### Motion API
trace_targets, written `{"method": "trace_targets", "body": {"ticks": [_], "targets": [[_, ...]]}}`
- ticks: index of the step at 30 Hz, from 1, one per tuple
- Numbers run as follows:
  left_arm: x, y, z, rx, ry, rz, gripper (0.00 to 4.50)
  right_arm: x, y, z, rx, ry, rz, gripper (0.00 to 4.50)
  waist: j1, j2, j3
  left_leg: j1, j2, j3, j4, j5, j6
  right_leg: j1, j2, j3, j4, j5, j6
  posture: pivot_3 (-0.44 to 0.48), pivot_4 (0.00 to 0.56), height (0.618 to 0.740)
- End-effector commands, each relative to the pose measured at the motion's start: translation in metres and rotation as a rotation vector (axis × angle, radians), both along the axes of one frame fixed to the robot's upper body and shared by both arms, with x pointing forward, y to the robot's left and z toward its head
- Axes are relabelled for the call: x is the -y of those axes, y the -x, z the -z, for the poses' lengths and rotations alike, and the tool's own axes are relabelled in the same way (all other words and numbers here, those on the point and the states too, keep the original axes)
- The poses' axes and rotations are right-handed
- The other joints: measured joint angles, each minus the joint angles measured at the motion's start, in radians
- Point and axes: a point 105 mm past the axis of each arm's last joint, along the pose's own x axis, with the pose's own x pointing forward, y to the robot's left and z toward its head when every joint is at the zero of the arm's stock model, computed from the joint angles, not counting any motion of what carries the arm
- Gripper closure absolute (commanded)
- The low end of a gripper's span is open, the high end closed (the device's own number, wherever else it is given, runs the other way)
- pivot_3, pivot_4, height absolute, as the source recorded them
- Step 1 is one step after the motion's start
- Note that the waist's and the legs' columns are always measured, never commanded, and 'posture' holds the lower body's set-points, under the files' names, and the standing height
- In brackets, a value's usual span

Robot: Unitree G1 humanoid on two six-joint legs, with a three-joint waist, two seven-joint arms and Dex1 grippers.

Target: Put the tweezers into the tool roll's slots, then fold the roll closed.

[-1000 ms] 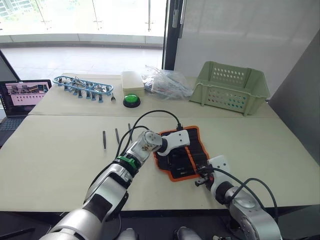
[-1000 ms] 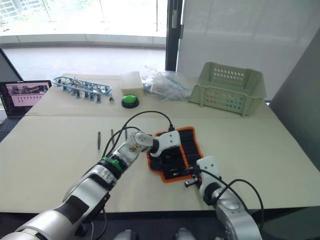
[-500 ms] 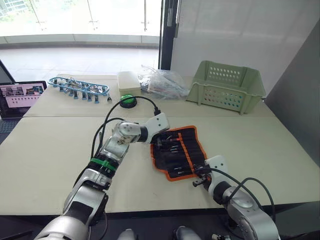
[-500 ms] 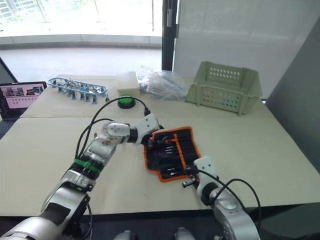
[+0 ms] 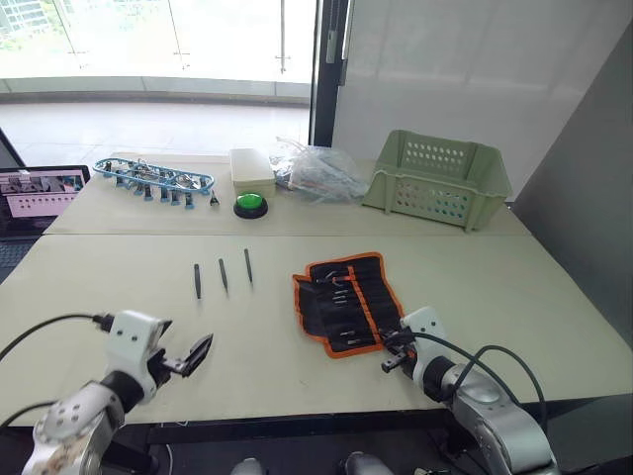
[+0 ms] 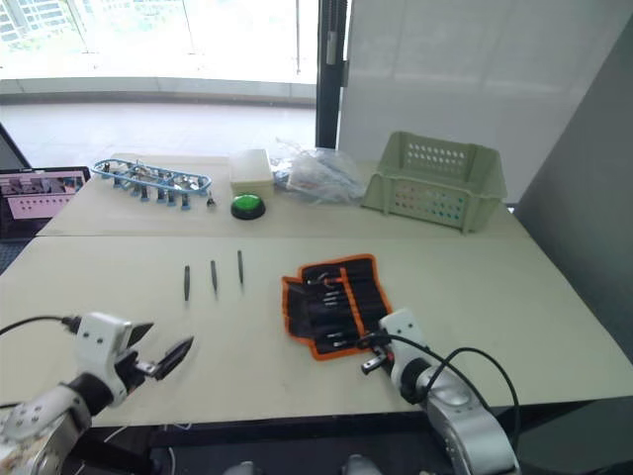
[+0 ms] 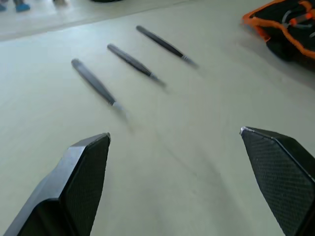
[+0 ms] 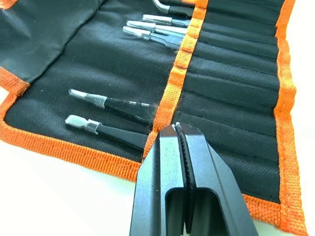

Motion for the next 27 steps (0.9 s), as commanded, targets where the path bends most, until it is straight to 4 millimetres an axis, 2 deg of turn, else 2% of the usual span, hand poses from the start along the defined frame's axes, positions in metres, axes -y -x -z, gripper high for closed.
{"method": "trace_targets", "body": {"ticks": [1,3,6,8,12,18,22,27], "targets": [[-0.007,0.021,-0.013,0.099,-0.055,-0.116,0.01,0.0,0.013,0.033,-0.147,0.022,-0.039,4.5,-0.002,-0.002,0.001,0.0,0.001,0.0,0.0,-0.001,-0.002,0.001,0.0,0.0,-0.001,0.0,-0.001,0.0,0.15,0.724],[-0.01,0.042,-0.004,0.093,-0.052,-0.216,0.01,-0.002,0.011,0.033,-0.149,0.023,-0.058,4.5,-0.003,-0.003,0.001,0.002,0.001,0.0,0.0,-0.002,-0.004,-0.003,0.0,0.001,-0.003,-0.001,-0.002,0.0,0.15,0.724],[-0.008,0.062,0.008,0.065,-0.031,-0.308,0.01,-0.003,0.009,0.033,-0.15,0.024,-0.068,4.5,-0.007,-0.004,0.001,0.001,0.001,-0.002,0.0,-0.003,-0.005,-0.005,0.0,0.001,-0.005,-0.002,-0.002,0.0,0.15,0.724],[-0.003,0.069,0.012,0.054,-0.004,-0.332,0.01,-0.004,0.008,0.033,-0.151,0.02,-0.075,4.5,-0.009,-0.004,0.001,0.0,0.001,-0.002,0.0,-0.004,-0.006,-0.007,0.0,0.003,-0.006,-0.002,-0.002,0.0,0.15,0.724],[-0.001,0.066,0.015,0.05,0.005,-0.345,0.01,-0.007,0.008,0.034,-0.154,0.018,-0.095,4.5,-0.011,-0.005,0.002,-0.002,-0.001,-0.002,0.0,-0.004,-0.006,-0.011,0.001,0.002,-0.006,-0.002,-0.002,0.0,0.15,0.724],[-0.006,0.044,0.018,0.082,0.008,-0.334,0.01,-0.008,0.006,0.034,-0.15,0.016,-0.094,4.5,-0.02,-0.005,0.001,-0.002,0.0,-0.002,0.0,-0.005,-0.007,-0.012,0.002,0.002,-0.007,-0.002,-0.002,0.0,0.15,0.724],[-0.011,0.018,0.027,0.08,0.021,-0.338,0.01,-0.01,0.005,0.033,-0.147,0.011,-0.09,4.5,-0.025,-0.005,0.001,-0.002,0.0,-0.001,0.0,-0.005,-0.008,-0.012,0.002,0.001,-0.006,-0.002,-0.002,0.0,0.15,0.724],[-0.006,-0.019,0.034,0.067,0.072,-0.325,0.01,-0.011,0.005,0.032,-0.142,0.005,-0.084,4.5,-0.026,-0.005,0.001,-0.001,-0.001,0.001,0.0,-0.005,-0.008,-0.012,0.002,0.001,-0.003,-0.001,-0.002,0.0,0.15,0.724]]}}
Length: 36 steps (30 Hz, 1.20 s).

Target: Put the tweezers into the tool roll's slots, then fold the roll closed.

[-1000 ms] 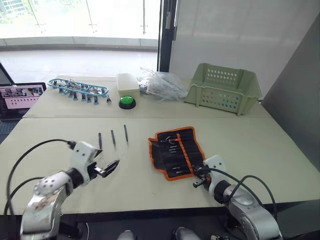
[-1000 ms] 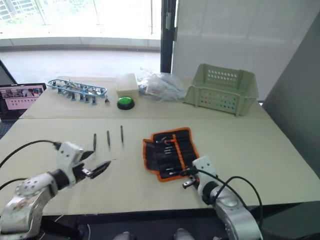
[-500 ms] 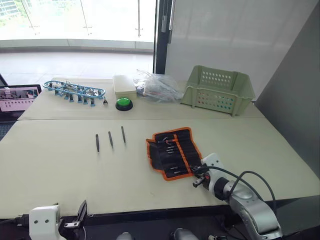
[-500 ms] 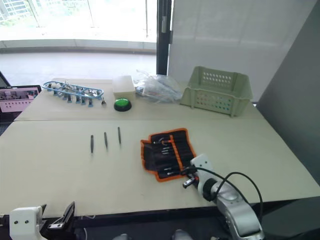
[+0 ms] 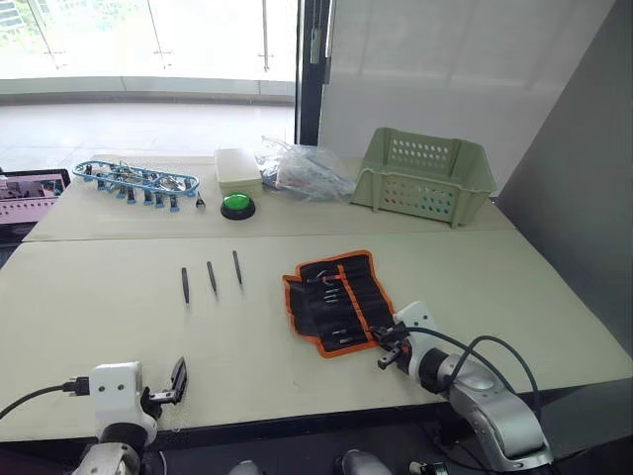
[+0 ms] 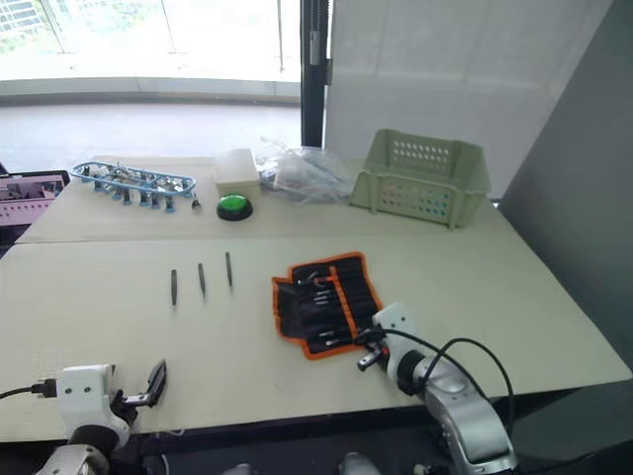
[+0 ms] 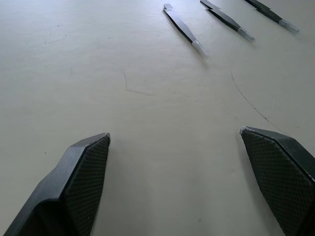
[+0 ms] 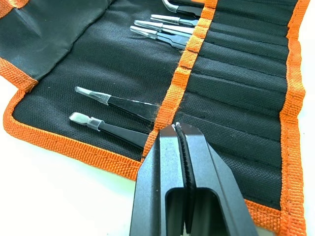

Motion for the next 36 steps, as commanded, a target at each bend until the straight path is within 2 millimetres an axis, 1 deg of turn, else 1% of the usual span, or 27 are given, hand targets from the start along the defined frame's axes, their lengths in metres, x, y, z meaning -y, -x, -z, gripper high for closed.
{"method": "trace_targets", "body": {"ticks": [1,2,4,10,14,19,22,26,27,33,36], "targets": [[0.009,-0.022,0.006,-0.019,0.036,0.024,0.01,-0.004,0.012,0.033,-0.137,0.026,-0.002,4.5,0.0,0.0,0.0,0.0,0.0,0.0,0.0,0.0,0.0,0.0,0.0,0.0,0.0,0.0,0.0,0.0,0.15,0.724],[0.014,-0.032,0.006,-0.017,0.063,0.027,0.01,-0.005,0.012,0.033,-0.135,0.025,-0.002,4.5,0.002,0.0,0.0,0.001,0.0,0.0,0.0,0.0,0.0,0.001,0.0,0.0,0.002,0.0,0.0,0.0,0.15,0.724],[0.02,-0.045,0.005,-0.021,0.098,0.029,0.01,-0.005,0.012,0.032,-0.133,0.025,0.0,4.5,0.007,0.001,0.0,0.002,0.0,0.0,0.0,0.0,0.0,0.001,0.0,0.0,0.003,0.0,0.0,0.0,0.15,0.724],[0.032,-0.07,0.007,-0.066,0.093,0.032,0.01,-0.004,0.011,0.03,-0.126,0.022,0.017,4.5,0.015,0.002,-0.002,0.005,-0.001,0.0,0.0,0.0,0.0,0.003,0.002,0.0,0.004,0.0,0.0,0.0,0.15,0.724],[0.035,-0.081,0.007,-0.078,0.105,0.016,0.01,-0.004,0.011,0.03,-0.126,0.021,0.02,4.5,0.018,0.004,-0.005,0.006,-0.001,0.0,0.0,0.0,0.0,0.003,0.003,0.0,0.004,0.001,0.0,0.0,0.15,0.724],[0.032,-0.099,0.006,-0.077,0.161,-0.043,0.01,-0.003,0.01,0.03,-0.124,0.02,0.029,4.5,0.02,0.007,-0.006,0.006,-0.001,-0.001,0.0,0.0,0.0,0.004,0.003,0.0,0.004,0.001,0.001,0.0,0.15,0.724],[0.029,-0.106,0.006,-0.077,0.167,-0.061,0.83,-0.003,0.01,0.031,-0.123,0.02,0.032,4.5,0.021,0.008,-0.006,0.006,-0.002,-0.003,0.0,0.0,0.0,0.004,0.004,0.0,0.004,0.001,0.001,0.0,0.15,0.724],[0.028,-0.112,0.007,-0.078,0.171,-0.058,2.08,-0.003,0.009,0.03,-0.121,0.019,0.036,4.5,0.02,0.009,-0.006,0.007,-0.002,-0.003,0.0,0.0,0.0,0.005,0.004,0.0,0.004,0.001,0.001,0.0,0.15,0.724],[0.028,-0.113,0.007,-0.08,0.171,-0.061,2.51,-0.002,0.009,0.03,-0.12,0.019,0.036,4.5,0.02,0.009,-0.006,0.008,-0.002,-0.003,0.0,0.0,0.0,0.005,0.004,0.0,0.004,0.001,0.001,0.0,0.15,0.724],[0.031,-0.122,0.006,-0.071,0.179,-0.044,4.42,-0.002,0.009,0.029,-0.118,0.019,0.041,4.5,0.022,0.009,-0.006,0.008,-0.003,-0.004,0.0,0.0,0.0,0.006,0.004,0.0,0.003,0.001,0.001,0.0,0.15,0.724],[0.03,-0.125,0.0,-0.044,0.165,-0.039,4.47,-0.001,0.008,0.029,-0.118,0.019,0.041,4.5,0.022,0.009,-0.006,0.007,-0.003,-0.004,0.0,0.0,0.0,0.005,0.004,0.0,0.003,0.001,0.001,0.0,0.15,0.724]]}}
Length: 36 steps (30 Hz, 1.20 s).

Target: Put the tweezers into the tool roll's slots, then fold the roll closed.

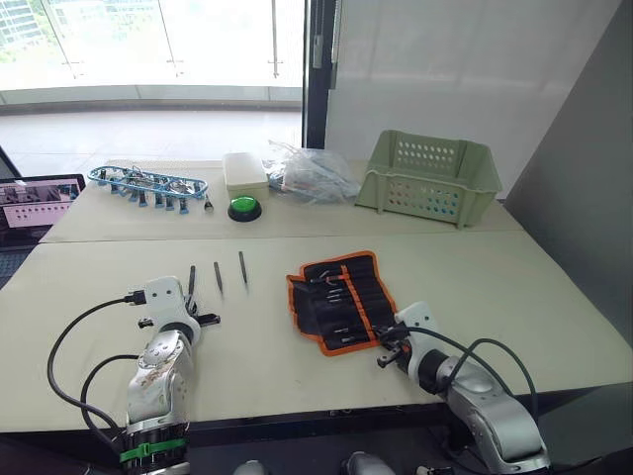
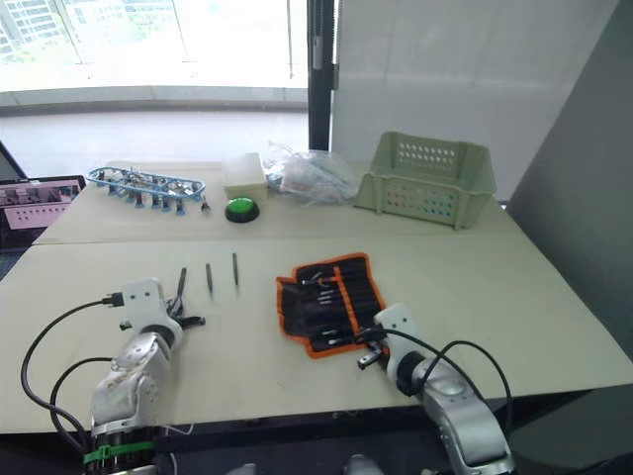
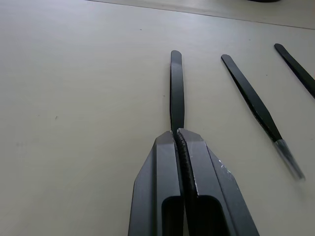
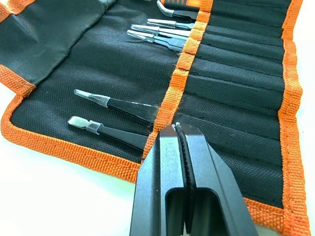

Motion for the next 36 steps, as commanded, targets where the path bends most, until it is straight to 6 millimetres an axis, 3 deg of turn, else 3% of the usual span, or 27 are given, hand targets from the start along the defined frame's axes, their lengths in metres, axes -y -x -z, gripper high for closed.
{"method": "trace_targets", "body": {"ticks": [1,5,8,11,13,16,20,26,32,34,36], "targets": [[0.012,-0.005,0.002,0.001,0.013,0.052,4.47,-0.003,0.011,0.029,-0.13,0.018,-0.007,4.5,0.0,0.0,0.0,0.0,0.0,0.0,0.0,0.0,0.0,0.0,0.0,0.0,0.0,0.0,0.0,0.0,0.15,0.724],[0.0,-0.007,-0.026,0.099,-0.073,0.043,4.47,-0.004,0.012,0.029,-0.13,0.017,-0.009,4.5,-0.002,-0.001,0.001,-0.002,0.0,0.0,0.0,0.0,0.0,-0.002,0.0,0.0,0.0,0.0,0.0,0.0,0.15,0.724],[-0.002,-0.009,-0.063,0.229,-0.231,0.077,4.47,-0.004,0.012,0.029,-0.13,0.017,-0.008,4.5,-0.005,-0.005,0.003,-0.007,0.0,0.0,0.0,0.0,0.0,-0.004,0.001,0.0,0.0,0.0,0.0,0.0,0.15,0.724],[0.014,-0.009,-0.107,0.39,-0.379,0.18,4.47,-0.003,0.012,0.029,-0.129,0.017,-0.005,4.5,-0.005,-0.007,0.004,-0.008,0.002,0.0,0.0,0.0,0.0,-0.006,0.002,0.0,0.0,0.005,0.0,0.0,0.15,0.724],[0.044,-0.01,-0.12,0.452,-0.333,0.365,4.47,-0.004,0.012,0.029,-0.13,0.018,-0.006,4.5,-0.004,-0.008,0.005,-0.008,0.002,0.001,-0.001,0.0,0.0,-0.006,0.002,0.0,0.0,0.005,-0.001,0.0,0.15,0.724],[0.104,-0.003,-0.121,0.437,-0.249,0.781,4.47,-0.006,0.012,0.029,-0.131,0.019,-0.016,4.5,-0.004,-0.007,0.006,-0.008,0.002,0.002,-0.002,0.0,0.0,-0.006,0.001,0.0,-0.002,0.005,-0.001,0.0,0.15,0.724],[0.135,0.003,-0.115,0.355,-0.24,1.07,4.47,-0.008,0.011,0.03,-0.131,0.021,-0.019,4.5,-0.015,-0.008,0.007,-0.008,0.002,0.003,-0.003,0.0,0.0,-0.007,0.001,0.001,-0.003,0.005,-0.001,0.0,0.15,0.724],[0.123,-0.014,-0.123,0.352,-0.179,0.988,4.47,-0.004,0.01,0.029,-0.12,0.023,0.003,4.5,-0.028,-0.006,0.008,-0.006,0.003,0.001,-0.007,0.004,0.007,-0.008,0.004,0.001,-0.003,0.005,-0.001,0.0,0.15,0.724],[0.14,0.015,-0.12,0.369,-0.041,1.099,4.47,-0.005,0.013,0.03,-0.126,0.02,0.006,4.5,-0.027,-0.007,0.008,-0.006,0.003,0.002,-0.01,0.005,0.009,-0.008,0.004,0.001,-0.003,0.005,-0.001,0.0,0.15,0.724],[0.133,0.012,-0.117,0.356,-0.049,1.053,4.47,-0.005,0.013,0.03,-0.127,0.02,0.004,4.5,-0.026,-0.007,0.008,-0.006,0.003,0.002,-0.009,0.005,0.008,-0.008,0.004,0.001,-0.003,0.005,-0.001,0.0,0.15,0.724],[0.111,0.004,-0.11,0.326,-0.055,0.948,4.47,-0.005,0.012,0.03,-0.126,0.021,0.001,4.5,-0.025,-0.007,0.008,-0.006,0.003,0.002,-0.009,0.005,0.008,-0.008,0.004,0.001,-0.003,0.005,-0.001,0.0,0.15,0.724]]}}
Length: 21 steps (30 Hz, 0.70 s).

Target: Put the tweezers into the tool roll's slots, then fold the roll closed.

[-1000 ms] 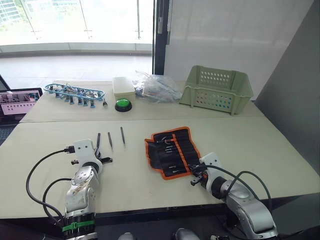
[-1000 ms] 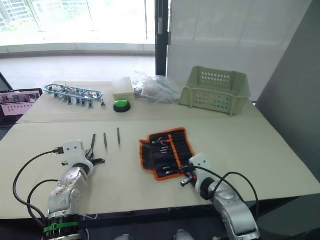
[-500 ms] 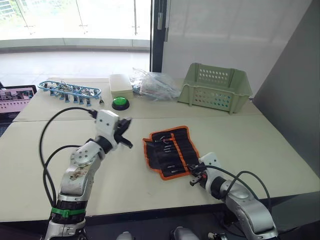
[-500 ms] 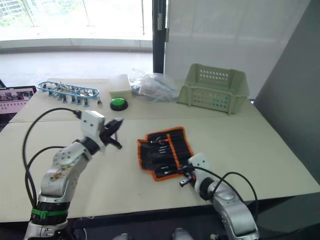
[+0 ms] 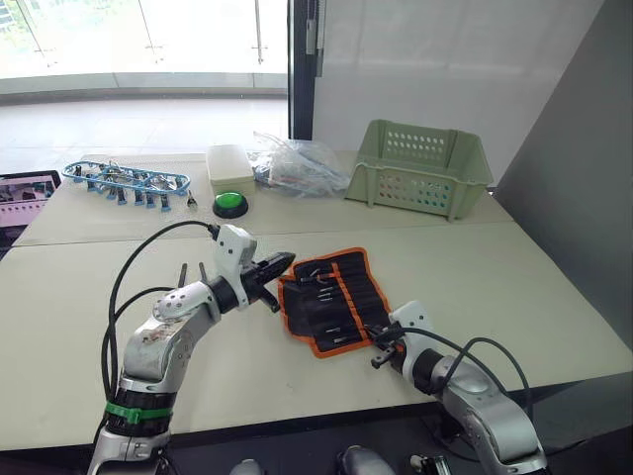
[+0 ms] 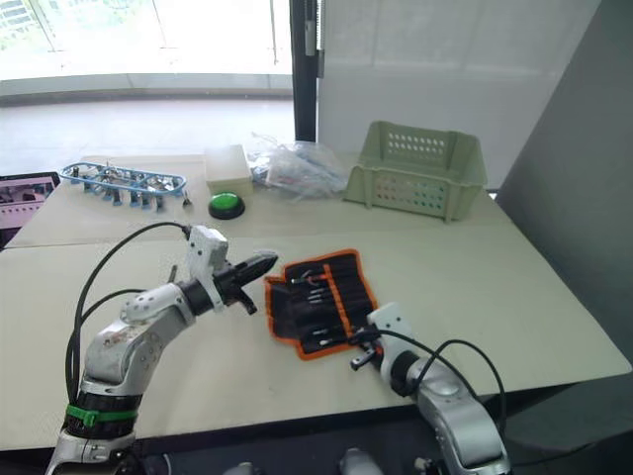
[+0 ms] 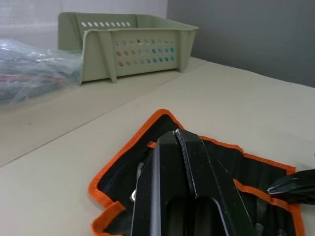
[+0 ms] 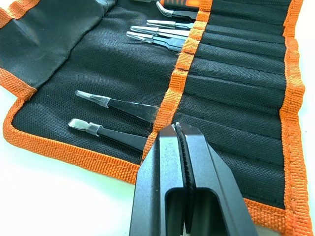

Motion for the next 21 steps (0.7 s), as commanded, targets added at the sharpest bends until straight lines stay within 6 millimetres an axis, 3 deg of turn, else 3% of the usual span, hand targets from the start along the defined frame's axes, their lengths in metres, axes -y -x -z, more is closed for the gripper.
{"method": "trace_targets", "body": {"ticks": [1,6,10,13,19,21], "targets": [[-0.036,-0.009,-0.002,0.011,0.006,-0.176,4.47,0.006,0.008,0.035,-0.141,0.048,0.025,4.5,-0.001,0.001,0.0,0.0,0.0,0.0,0.0,0.0,0.0,0.0,0.0,0.0,0.0,0.0,0.0,0.0,0.15,0.724],[-0.097,0.0,0.013,-0.009,0.042,-0.46,4.47,0.009,0.009,0.035,-0.139,0.054,0.03,4.5,-0.003,0.001,0.001,0.002,0.001,0.0,-0.002,0.0,0.0,0.0,0.0,0.0,0.0,0.0,0.0,0.0,0.15,0.724],[-0.145,0.021,0.021,-0.023,0.043,-0.694,3.33,0.011,0.012,0.036,-0.144,0.059,0.033,4.5,0.001,0.001,0.002,0.002,0.001,0.0,-0.002,0.0,0.0,0.0,-0.001,0.0,0.0,0.0,-0.001,0.0,0.15,0.724],[-0.155,0.03,0.029,-0.062,0.035,-0.758,2.35,0.012,0.013,0.036,-0.148,0.061,0.028,4.5,0.011,-0.001,0.004,0.002,0.001,0.0,-0.002,-0.005,-0.008,-0.001,-0.003,-0.001,0.0,-0.001,-0.001,0.0,0.15,0.724],[-0.151,0.036,0.053,-0.169,0.02,-0.785,0.39,0.013,0.012,0.037,-0.151,0.067,0.019,4.5,0.022,-0.002,0.004,0.003,0.001,0.002,-0.002,-0.006,-0.01,-0.001,-0.007,-0.002,-0.01,-0.001,-0.001,0.0,0.15,0.724],[-0.15,0.029,0.064,-0.216,0.012,-0.803,0.39,0.012,0.012,0.037,-0.152,0.067,0.016,4.5,0.022,-0.002,0.004,0.002,0.002,0.002,-0.002,-0.006,-0.01,0.0,-0.007,-0.004,-0.013,0.0,-0.001,0.0,0.15,0.724]]}}
